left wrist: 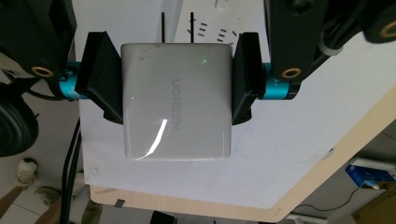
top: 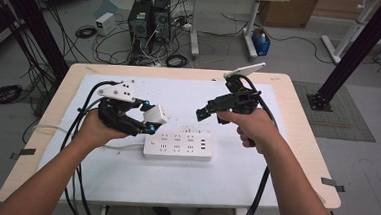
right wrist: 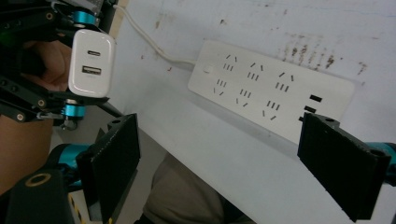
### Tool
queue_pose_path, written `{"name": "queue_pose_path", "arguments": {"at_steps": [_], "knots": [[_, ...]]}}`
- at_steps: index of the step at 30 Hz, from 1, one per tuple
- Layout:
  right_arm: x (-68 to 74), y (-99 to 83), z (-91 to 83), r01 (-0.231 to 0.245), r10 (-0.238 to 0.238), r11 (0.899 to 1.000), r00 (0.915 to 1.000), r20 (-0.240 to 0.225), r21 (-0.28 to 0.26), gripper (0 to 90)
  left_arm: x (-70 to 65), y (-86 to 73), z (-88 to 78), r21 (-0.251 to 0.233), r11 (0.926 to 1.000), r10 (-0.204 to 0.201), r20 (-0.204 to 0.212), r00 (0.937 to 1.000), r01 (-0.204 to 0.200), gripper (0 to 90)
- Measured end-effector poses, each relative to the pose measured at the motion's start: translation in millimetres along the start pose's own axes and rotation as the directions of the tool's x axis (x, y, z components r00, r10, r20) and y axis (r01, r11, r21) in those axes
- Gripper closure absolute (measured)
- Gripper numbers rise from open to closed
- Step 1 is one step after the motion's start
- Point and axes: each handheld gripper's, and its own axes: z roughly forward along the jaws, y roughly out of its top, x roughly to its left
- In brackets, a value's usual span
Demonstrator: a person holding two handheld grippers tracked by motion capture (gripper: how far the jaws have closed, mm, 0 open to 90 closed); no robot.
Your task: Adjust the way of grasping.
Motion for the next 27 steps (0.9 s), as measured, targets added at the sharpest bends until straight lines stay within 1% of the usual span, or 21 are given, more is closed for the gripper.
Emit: {"name": "queue_pose_path", "arguments": {"at_steps": [2, 4, 8, 12, 14, 16, 17, 18, 20, 23, 25, 26, 27], "knots": [[1.6, 0.5, 3.3, -0.004, 0.004, 1.0, 1.0, -0.007, 0.005, 12.7, -0.4, 0.2, 1.1, 0.004, 1.0, 0.002, 0.004, 1.0, -0.002, 42.6], [2.7, 0.9, 6.5, -0.005, 0.005, 1.0, 0.9998, -0.017, 0.007, 12.7, -1.8, 0.2, 5.7, 0.006, 1.0, 0.002, 0.017, 0.9998, -0.002, 42.6], [4.9, 2.3, 11.6, -0.018, 0.019, 1.0, 0.9985, -0.051, 0.009, 12.8, -3.6, 0.6, 11.8, 0.014, 0.9999, 0.007, 0.021, 0.9997, -0.008, 42.6], [7.1, 2.8, 18.1, -0.017, 0.019, 1.0, 0.9968, -0.078, 0.017, 12.7, -5.7, 1.7, 18.9, 0.011, 0.9999, 0.006, 0.029, 0.9996, -0.006, 42.6], [7.7, 2.4, 21.8, -0.015, 0.016, 1.0, 0.9958, -0.09, 0.022, 12.8, -7.7, 2.7, 22.8, 0.017, 0.9998, 0.014, 0.032, 0.9994, -0.014, 42.6], [8.4, 2.1, 25.8, -0.023, 0.026, 0.999, 0.994, -0.106, 0.025, 12.7, -9.8, 3.8, 26.9, 0.018, 0.9997, 0.015, 0.036, 0.9993, -0.016, 42.6], [8.1, 2.1, 27.8, -0.023, 0.026, 0.999, 0.9921, -0.123, 0.027, 12.8, -9.8, 3.8, 26.9, 0.018, 0.9997, 0.015, 0.036, 0.9993, -0.016, 42.6], [8.5, 2.1, 29.4, -0.028, 0.031, 0.999, 0.9909, -0.131, 0.029, 12.8, -10.8, 4.6, 29.7, 0.023, 0.9995, 0.021, 0.04, 0.999, -0.022, 42.6], [8.4, 2.0, 30.8, -0.023, 0.027, 0.999, 0.9904, -0.136, 0.028, 12.8, -11.4, 5.3, 31.9, 0.024, 0.9994, 0.022, 0.044, 0.9988, -0.024, 42.6], [11.5, 2.1, 37.0, -0.028, 0.034, 0.999, 0.9864, -0.161, 0.036, 12.8, -12.4, 6.9, 36.3, 0.03, 0.999, 0.031, 0.046, 0.9984, -0.032, 42.6], [13.0, 2.1, 40.3, -0.028, 0.035, 0.999, 0.9845, -0.172, 0.043, 12.8, -13.0, 7.5, 38.2, 0.016, 0.9994, 0.029, 0.046, 0.9985, -0.03, 42.6], [13.0, 2.1, 40.3, -0.028, 0.035, 0.999, 0.9845, -0.172, 0.043, 12.8, -13.0, 7.5, 38.2, 0.016, 0.9994, 0.029, 0.046, 0.9985, -0.03, 42.6], [13.2, 1.9, 42.4, -0.024, 0.032, 0.999, 0.9827, -0.182, 0.045, 12.8, -13.0, 7.5, 38.2, 0.016, 0.9994, 0.029, 0.046, 0.9985, -0.03, 42.6]]}}
